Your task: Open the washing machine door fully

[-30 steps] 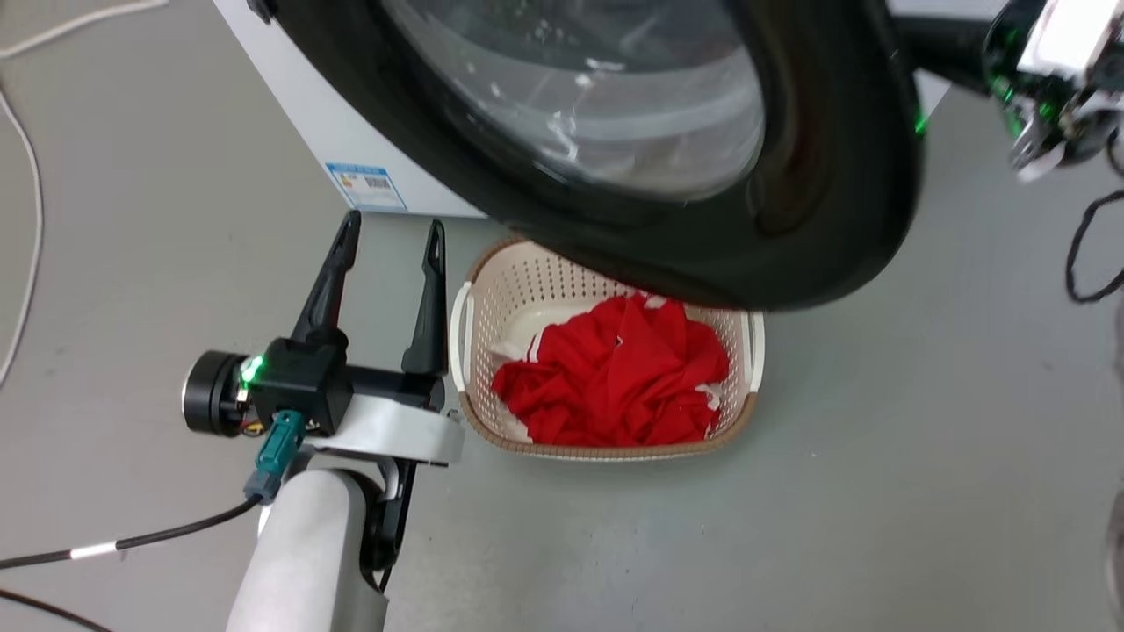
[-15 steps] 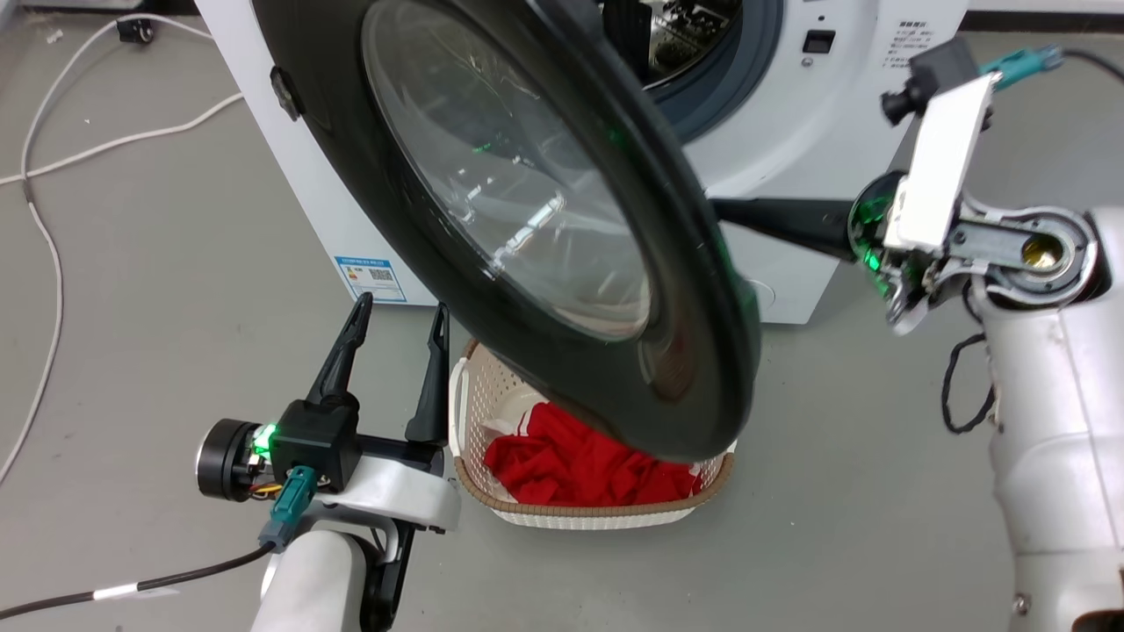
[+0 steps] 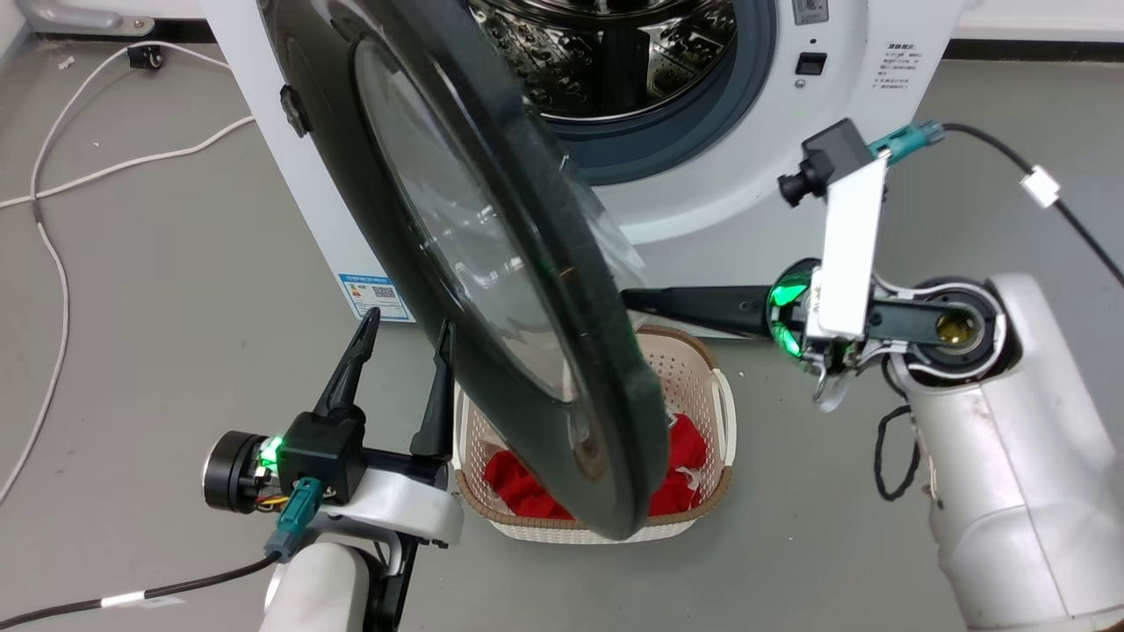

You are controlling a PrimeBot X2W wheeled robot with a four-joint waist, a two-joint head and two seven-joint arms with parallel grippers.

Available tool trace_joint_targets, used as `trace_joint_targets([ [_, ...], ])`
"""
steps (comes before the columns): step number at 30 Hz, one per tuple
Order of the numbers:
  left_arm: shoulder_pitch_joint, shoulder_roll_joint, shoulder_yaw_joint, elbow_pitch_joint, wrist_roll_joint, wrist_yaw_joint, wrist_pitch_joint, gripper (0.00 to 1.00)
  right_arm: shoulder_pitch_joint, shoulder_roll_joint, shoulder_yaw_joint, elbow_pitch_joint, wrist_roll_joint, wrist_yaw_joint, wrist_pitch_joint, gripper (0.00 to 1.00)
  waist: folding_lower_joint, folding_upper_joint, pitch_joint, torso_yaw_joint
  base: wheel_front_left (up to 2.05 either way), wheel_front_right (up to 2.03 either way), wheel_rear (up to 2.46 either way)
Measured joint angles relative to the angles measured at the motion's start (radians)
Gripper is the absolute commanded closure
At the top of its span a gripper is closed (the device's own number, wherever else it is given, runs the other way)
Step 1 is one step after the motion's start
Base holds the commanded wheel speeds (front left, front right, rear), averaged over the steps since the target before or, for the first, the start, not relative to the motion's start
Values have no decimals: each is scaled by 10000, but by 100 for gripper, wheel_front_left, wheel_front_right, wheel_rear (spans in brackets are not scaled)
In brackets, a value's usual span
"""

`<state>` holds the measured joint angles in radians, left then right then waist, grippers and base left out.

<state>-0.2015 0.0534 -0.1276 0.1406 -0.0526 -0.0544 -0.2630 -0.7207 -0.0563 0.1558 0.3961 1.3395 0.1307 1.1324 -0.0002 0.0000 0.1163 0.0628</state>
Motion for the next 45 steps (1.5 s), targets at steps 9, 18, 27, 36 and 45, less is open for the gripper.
trace_joint_targets([
  [9,79,-6,-50,44,-19,-44,0,0,263,17,1172,-345,679,0,-690,100,0,0,-44,-50,0,0,0],
  [18,155,-10,-6,63,-40,-13,0,0,763,52,610,-926,276,2,-3471,100,1,0,-191,-158,0,0,0],
  [27,290,-15,278,94,-123,86,0,0,2200,-190,-1126,-1360,94,0,-6105,100,1,0,-436,-420,0,0,0],
  [36,577,-13,523,100,-125,104,0,0,4542,-165,-2270,-2222,405,0,-7689,100,1,0,-741,-633,0,0,0],
  [45,754,-10,688,159,-119,84,0,0,6744,8,-1952,-3018,105,0,-9482,26,1,0,-1038,-625,0,0,0],
])
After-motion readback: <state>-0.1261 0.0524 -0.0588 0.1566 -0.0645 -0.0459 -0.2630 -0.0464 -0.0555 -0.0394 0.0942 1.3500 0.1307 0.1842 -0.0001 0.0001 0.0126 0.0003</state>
